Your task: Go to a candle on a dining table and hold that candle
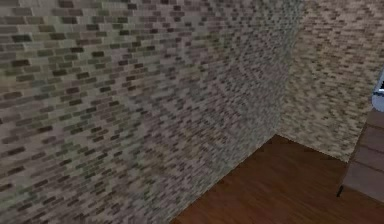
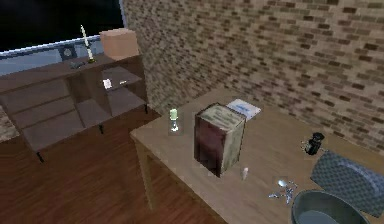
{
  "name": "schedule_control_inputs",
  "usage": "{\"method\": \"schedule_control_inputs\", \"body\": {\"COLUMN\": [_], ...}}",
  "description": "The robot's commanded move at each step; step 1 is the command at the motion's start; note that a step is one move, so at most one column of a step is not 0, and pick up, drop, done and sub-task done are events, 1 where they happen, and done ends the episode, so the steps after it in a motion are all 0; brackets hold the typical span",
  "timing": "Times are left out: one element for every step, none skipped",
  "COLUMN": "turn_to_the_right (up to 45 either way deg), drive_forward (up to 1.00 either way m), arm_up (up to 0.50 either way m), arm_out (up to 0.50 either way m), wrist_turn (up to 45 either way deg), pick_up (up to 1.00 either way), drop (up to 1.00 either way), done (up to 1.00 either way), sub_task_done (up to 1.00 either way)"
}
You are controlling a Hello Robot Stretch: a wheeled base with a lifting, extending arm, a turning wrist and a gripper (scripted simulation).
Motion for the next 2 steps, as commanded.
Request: {"method": "schedule_control_inputs", "body": {"turn_to_the_right": [45.0,12.0], "drive_forward": [0.0,0.0], "arm_up": [0.0,0.0], "arm_out": [0.0,0.0], "wrist_turn": [0.0,0.0], "pick_up": [0.0,0.0], "drop": [0.0,0.0], "done": [0.0,0.0], "sub_task_done": [0.0,0.0]}}
